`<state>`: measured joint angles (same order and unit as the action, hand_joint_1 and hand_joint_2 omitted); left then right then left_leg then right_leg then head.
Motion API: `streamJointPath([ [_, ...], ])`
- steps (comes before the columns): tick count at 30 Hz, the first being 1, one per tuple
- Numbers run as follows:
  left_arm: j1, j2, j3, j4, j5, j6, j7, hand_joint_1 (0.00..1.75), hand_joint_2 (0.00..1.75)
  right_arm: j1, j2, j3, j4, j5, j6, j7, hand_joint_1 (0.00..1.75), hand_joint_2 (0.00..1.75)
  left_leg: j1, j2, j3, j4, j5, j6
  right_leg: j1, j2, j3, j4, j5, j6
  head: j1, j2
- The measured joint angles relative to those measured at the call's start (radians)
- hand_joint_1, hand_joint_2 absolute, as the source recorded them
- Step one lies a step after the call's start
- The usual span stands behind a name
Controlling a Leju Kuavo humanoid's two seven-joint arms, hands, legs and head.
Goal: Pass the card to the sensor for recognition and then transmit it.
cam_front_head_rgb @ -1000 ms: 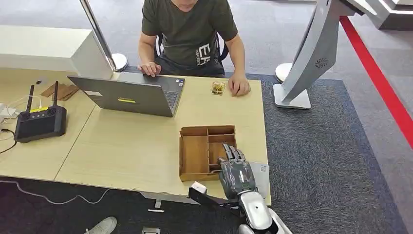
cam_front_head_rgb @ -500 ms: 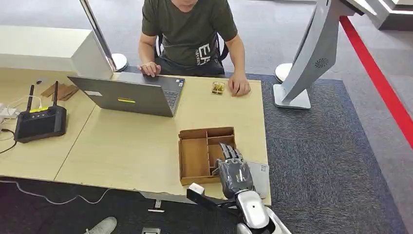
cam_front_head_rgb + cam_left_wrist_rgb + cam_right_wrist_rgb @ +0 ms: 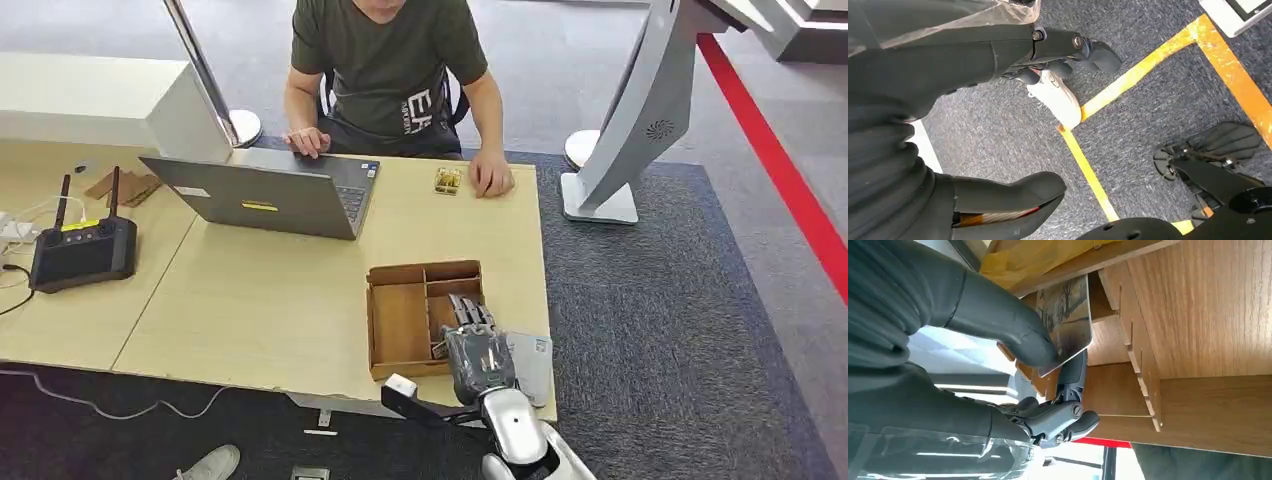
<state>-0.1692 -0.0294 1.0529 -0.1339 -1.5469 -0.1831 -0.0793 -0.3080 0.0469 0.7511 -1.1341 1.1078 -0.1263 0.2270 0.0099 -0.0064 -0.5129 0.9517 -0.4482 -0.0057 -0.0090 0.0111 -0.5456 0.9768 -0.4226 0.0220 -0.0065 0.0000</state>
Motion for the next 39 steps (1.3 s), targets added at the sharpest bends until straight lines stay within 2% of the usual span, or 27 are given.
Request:
streamJointPath([
  [7, 0.0, 0.0, 0.0, 0.0, 0.0, 0.0, 0.0, 0.0, 1.75, -0.001, 0.001, 0.0, 0.012, 0.0, -0.001, 0.0, 1.69, 1.75, 0.0, 0.0, 0.0, 0.0, 0.0, 0.0, 0.0, 0.0, 0.0, 0.0, 0.0, 0.0, 0.0, 0.0],
  [9, 0.0, 0.0, 0.0, 0.0, 0.0, 0.0, 0.0, 0.0, 1.75, -0.003, 0.002, 0.0, 0.016, 0.0, -0.007, -0.005, 1.75, 1.75, 0.0, 0.0, 0.0, 0.0, 0.0, 0.0, 0.0, 0.0, 0.0, 0.0, 0.0, 0.0, 0.0, 0.0],
  [14, 0.001, 0.0, 0.0, 0.0, -0.001, 0.0, -0.005, 0.0, 1.75, -0.013, 0.011, 0.0, 0.043, -0.003, -0.066, -0.026, 1.75, 1.75, 0.0, 0.0, 0.0, 0.0, 0.0, 0.0, 0.0, 0.0, 0.0, 0.0, 0.0, 0.0, 0.0, 0.0],
  [20, 0.001, 0.0, 0.0, 0.0, -0.007, 0.0, -0.008, 0.0, 1.75, -0.017, 0.013, -0.003, 0.048, -0.011, -0.156, -0.017, 1.75, 1.75, 0.0, 0.0, 0.0, 0.0, 0.0, 0.0, 0.0, 0.0, -0.001, 0.0, 0.0, 0.0, 0.0, 0.0],
  [24, -0.004, -0.002, -0.003, 0.0, -0.008, -0.006, 0.0, 0.0, 1.75, -0.011, -0.003, -0.023, -0.019, -0.004, -0.274, 0.004, 1.75, 1.75, 0.0, 0.001, 0.0, 0.0, 0.0, 0.0, 0.0, 0.0, -0.001, 0.0, 0.0, 0.0, 0.0, 0.0],
  [39, -0.02, -0.01, -0.039, 0.0, -0.008, -0.015, 0.008, 0.0, 1.75, 0.036, -0.043, -0.112, -0.274, 0.022, -0.338, -0.014, 1.75, 1.75, 0.0, 0.001, 0.0, 0.0, 0.0, 0.0, 0.0, 0.001, -0.001, 0.0, 0.0, 0.0, 0.0, 0.0],
])
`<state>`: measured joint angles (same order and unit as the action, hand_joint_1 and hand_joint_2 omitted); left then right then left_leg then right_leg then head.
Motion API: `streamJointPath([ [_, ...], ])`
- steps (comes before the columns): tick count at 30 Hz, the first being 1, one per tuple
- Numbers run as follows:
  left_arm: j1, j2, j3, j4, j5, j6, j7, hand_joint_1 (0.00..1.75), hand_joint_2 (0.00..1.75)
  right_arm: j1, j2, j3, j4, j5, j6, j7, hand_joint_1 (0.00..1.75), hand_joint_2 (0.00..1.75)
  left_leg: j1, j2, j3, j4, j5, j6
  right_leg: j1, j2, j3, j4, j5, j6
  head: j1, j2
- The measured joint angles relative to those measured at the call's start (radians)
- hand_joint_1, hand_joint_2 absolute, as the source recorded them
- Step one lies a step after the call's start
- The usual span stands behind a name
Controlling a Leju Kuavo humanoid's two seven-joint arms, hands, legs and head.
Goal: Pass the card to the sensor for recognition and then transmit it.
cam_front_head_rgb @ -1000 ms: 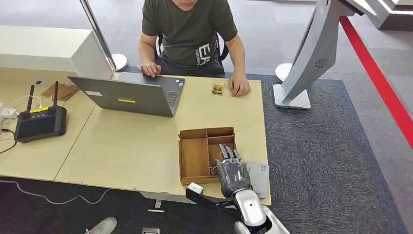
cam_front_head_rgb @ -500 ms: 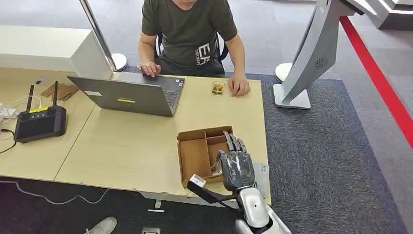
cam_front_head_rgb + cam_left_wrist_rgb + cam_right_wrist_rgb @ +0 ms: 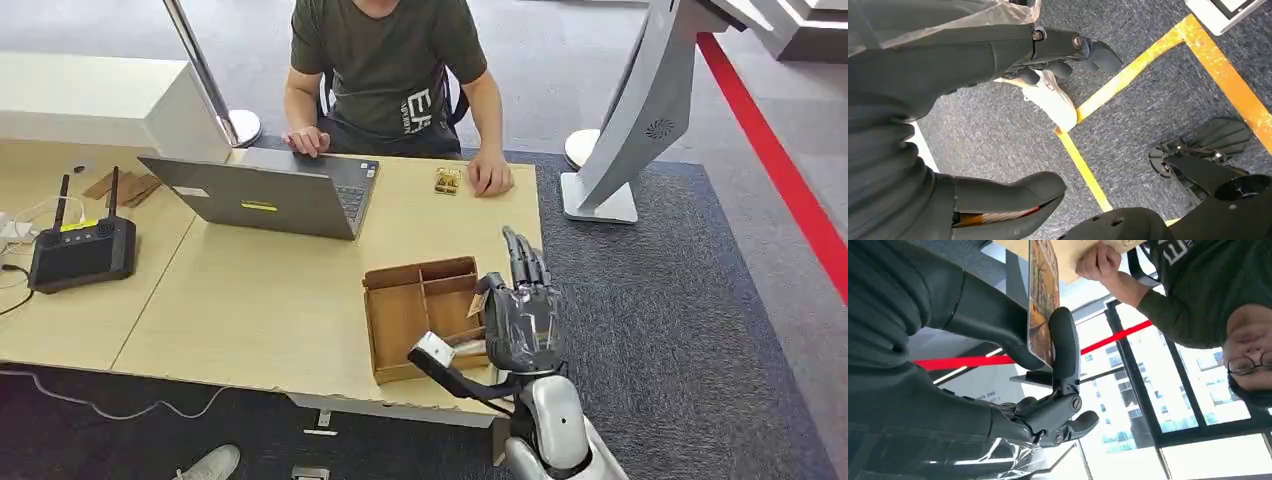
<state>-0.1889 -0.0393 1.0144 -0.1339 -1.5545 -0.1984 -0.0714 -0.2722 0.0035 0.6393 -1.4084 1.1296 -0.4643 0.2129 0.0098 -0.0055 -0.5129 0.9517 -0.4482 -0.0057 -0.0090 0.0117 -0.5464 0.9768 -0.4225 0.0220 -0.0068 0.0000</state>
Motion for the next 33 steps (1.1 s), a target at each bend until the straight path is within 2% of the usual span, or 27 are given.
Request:
streamJointPath([
  [9, -0.001, -0.001, -0.011, 0.0, 0.0, 0.0, 0.0, 0.0, 1.75, 0.001, -0.007, -0.01, -0.054, -0.01, 0.002, -0.003, 1.75, 1.75, 0.0, 0.0, 0.0, 0.0, 0.0, 0.0, 0.0, 0.0, 0.0, 0.0, 0.0, 0.0, 0.0, 0.0],
  [17, -0.004, -0.003, -0.013, 0.0, 0.0, -0.006, 0.003, 0.0, 1.75, -0.01, -0.006, -0.013, -0.056, -0.065, 0.028, -0.028, 1.75, 1.75, 0.0, 0.0, -0.001, 0.0, 0.0, 0.0, 0.0, 0.0, 0.0, 0.0, 0.0, 0.0, 0.001, 0.0],
  [18, -0.007, -0.004, -0.015, 0.0, 0.0, -0.01, 0.008, 0.0, 1.75, -0.028, -0.002, -0.013, -0.054, -0.105, 0.049, -0.04, 1.75, 1.75, 0.0, 0.0, -0.001, 0.0, 0.0, 0.0, 0.0, 0.0, 0.0, 0.0, 0.0, 0.0, 0.0, 0.0],
  [19, -0.019, -0.009, -0.029, 0.0, 0.0, -0.024, 0.022, 0.0, 1.75, -0.126, 0.034, -0.009, -0.011, -0.217, 0.094, -0.086, 1.75, 1.75, 0.0, 0.0, -0.001, 0.0, 0.001, -0.001, 0.0, 0.0, 0.0, 0.001, 0.001, -0.001, 0.0, 0.0],
  [21, -0.026, -0.012, -0.036, 0.0, 0.0, -0.031, 0.028, 0.0, 1.75, -0.188, 0.064, 0.001, 0.04, -0.255, 0.111, -0.1, 1.75, 1.75, 0.0, 0.0, -0.001, 0.0, 0.001, -0.001, 0.0, 0.0, 0.0, 0.001, 0.001, -0.001, 0.0, 0.0],
  [27, -0.037, -0.02, -0.054, 0.0, 0.0, -0.042, 0.039, 0.0, 1.75, -0.331, 0.157, 0.028, 0.195, -0.282, 0.141, -0.101, 1.75, 1.75, 0.001, -0.001, -0.001, 0.0, 0.002, -0.001, 0.001, 0.0, 0.0, 0.002, 0.001, -0.001, 0.0, 0.0],
  [33, -0.04, -0.025, -0.064, 0.0, 0.0, -0.045, 0.04, 0.0, 1.75, -0.38, 0.209, 0.039, 0.277, -0.27, 0.15, -0.088, 1.75, 1.75, 0.001, -0.002, -0.001, 0.0, 0.001, -0.001, 0.001, 0.0, -0.001, 0.001, 0.001, -0.001, 0.0, 0.0],
])
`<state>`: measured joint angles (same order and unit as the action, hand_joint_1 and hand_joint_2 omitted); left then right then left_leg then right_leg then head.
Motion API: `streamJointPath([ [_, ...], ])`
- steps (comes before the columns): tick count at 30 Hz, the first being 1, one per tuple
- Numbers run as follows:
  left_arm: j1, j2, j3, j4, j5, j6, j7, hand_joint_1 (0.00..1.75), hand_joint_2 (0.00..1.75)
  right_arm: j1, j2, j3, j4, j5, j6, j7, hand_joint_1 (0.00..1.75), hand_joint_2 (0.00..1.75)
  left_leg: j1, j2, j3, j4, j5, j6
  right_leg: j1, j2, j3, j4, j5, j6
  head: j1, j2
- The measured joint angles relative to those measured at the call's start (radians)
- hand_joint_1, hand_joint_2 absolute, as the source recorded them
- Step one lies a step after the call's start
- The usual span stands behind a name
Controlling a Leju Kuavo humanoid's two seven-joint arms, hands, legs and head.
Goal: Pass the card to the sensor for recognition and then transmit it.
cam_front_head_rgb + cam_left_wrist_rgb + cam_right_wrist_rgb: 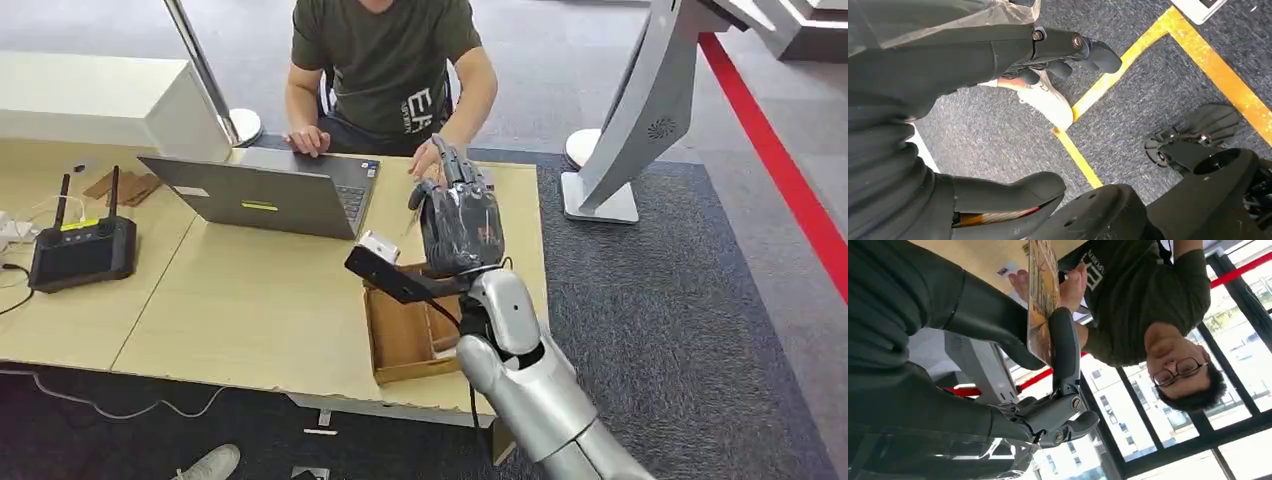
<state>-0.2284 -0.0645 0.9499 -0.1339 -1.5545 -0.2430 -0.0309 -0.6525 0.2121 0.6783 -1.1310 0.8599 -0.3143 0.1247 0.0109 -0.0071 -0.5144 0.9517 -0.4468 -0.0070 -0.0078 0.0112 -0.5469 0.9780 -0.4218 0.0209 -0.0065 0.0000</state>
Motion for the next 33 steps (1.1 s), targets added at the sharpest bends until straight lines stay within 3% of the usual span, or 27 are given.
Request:
streamJointPath([
  [33, -0.001, -0.003, -0.022, 0.0, 0.002, -0.009, 0.012, 0.0, 1.75, -0.028, 0.041, 0.015, 0.123, 0.046, 0.01, 0.019, 1.75, 1.75, 0.0, 0.0, 0.0, 0.0, 0.0, 0.0, 0.0, 0.0, 0.0, 0.0, 0.0, 0.0, 0.0, 0.0],
])
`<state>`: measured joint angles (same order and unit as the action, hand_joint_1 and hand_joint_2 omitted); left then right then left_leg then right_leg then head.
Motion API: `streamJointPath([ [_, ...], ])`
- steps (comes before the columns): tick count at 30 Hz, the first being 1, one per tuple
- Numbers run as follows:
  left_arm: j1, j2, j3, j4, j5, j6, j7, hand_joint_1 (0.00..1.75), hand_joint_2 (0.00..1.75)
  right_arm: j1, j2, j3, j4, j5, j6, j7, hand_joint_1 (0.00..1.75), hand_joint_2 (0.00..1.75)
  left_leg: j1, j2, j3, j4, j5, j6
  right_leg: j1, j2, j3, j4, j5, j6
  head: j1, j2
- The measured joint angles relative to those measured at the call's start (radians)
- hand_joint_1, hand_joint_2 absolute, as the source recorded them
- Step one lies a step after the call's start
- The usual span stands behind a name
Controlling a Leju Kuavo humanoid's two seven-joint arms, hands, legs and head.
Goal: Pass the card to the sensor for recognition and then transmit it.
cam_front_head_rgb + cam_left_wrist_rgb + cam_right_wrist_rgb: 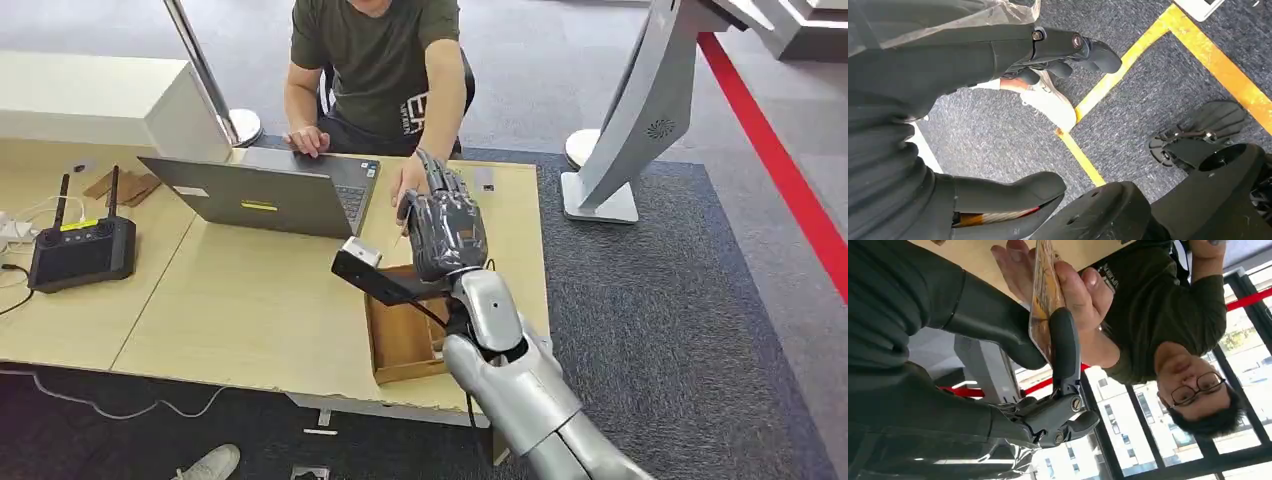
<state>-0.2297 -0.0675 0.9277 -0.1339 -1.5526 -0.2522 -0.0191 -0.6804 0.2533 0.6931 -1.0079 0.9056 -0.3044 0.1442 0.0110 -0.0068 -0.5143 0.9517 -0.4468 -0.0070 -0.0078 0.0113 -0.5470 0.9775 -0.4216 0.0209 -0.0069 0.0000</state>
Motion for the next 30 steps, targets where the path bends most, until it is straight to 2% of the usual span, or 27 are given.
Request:
streamJointPath([
  [3, 0.001, 0.0, 0.0, 0.0, 0.001, 0.0, 0.0, 0.0, 1.75, -0.001, 0.005, 0.001, 0.01, 0.003, 0.0, 0.0, 1.75, 1.75, 0.0, 0.0, 0.0, 0.0, 0.0, 0.0, 0.0, 0.0, 0.0, 0.0, 0.0, 0.0, 0.0, 0.0],
  [4, 0.001, 0.0, 0.0, 0.0, 0.001, 0.0, 0.0, 0.0, 1.75, -0.002, 0.007, 0.001, 0.013, 0.003, 0.0, 0.0, 0.4, 1.75, 0.0, 0.0, 0.0, 0.0, 0.0, 0.0, 0.0, 0.0, 0.0, 0.0, 0.0, 0.0, 0.0, 0.0],
  [5, 0.001, 0.0, 0.0, 0.0, 0.001, 0.0, 0.0, 0.0, 1.75, -0.002, 0.009, 0.002, 0.017, 0.004, 0.001, 0.0, 0.0, 1.75, 0.0, 0.0, 0.0, 0.0, 0.0, 0.0, 0.0, 0.0, 0.0, 0.0, 0.0, 0.0, 0.0, 0.0],
  [15, 0.005, 0.0, 0.0, 0.0, 0.005, 0.003, -0.001, 0.0, 1.75, -0.006, 0.025, 0.006, 0.049, 0.001, -0.018, 0.003, 0.0, 1.75, 0.0, 0.0, 0.0, 0.0, 0.0, 0.0, 0.0, 0.0, 0.0, 0.0, 0.0, 0.0, 0.0, 0.0],
  [24, 0.009, 0.0, 0.0, 0.0, 0.003, 0.003, -0.001, 0.0, 1.75, -0.006, 0.013, -0.008, 0.071, -0.165, -0.042, -0.067, 0.0, 1.75, 0.0, 0.0, 0.0, 0.0, 0.0, 0.0, 0.0, 0.0, 0.0, 0.0, 0.0, 0.0, 0.0, 0.0],
  [27, 0.01, 0.0, 0.0, 0.0, 0.002, 0.003, -0.001, 0.0, 1.75, -0.007, 0.003, -0.028, 0.08, -0.267, -0.104, -0.112, 0.0, 1.75, 0.0, 0.0, 0.0, 0.0, 0.0, 0.0, 0.0, 0.0, 0.0, 0.0, 0.0, 0.0, 0.0, 0.0],
  [30, 0.014, 0.0, 0.0, 0.0, 0.0, 0.013, -0.001, 0.0, 1.75, -0.006, -0.021, -0.085, 0.09, -0.486, -0.228, -0.18, 0.0, 1.75, 0.0, 0.0, 0.0, 0.0, 0.0, 0.0, 0.0, 0.0, 0.0, -0.001, 0.0, 0.0, 0.001, 0.0],
])
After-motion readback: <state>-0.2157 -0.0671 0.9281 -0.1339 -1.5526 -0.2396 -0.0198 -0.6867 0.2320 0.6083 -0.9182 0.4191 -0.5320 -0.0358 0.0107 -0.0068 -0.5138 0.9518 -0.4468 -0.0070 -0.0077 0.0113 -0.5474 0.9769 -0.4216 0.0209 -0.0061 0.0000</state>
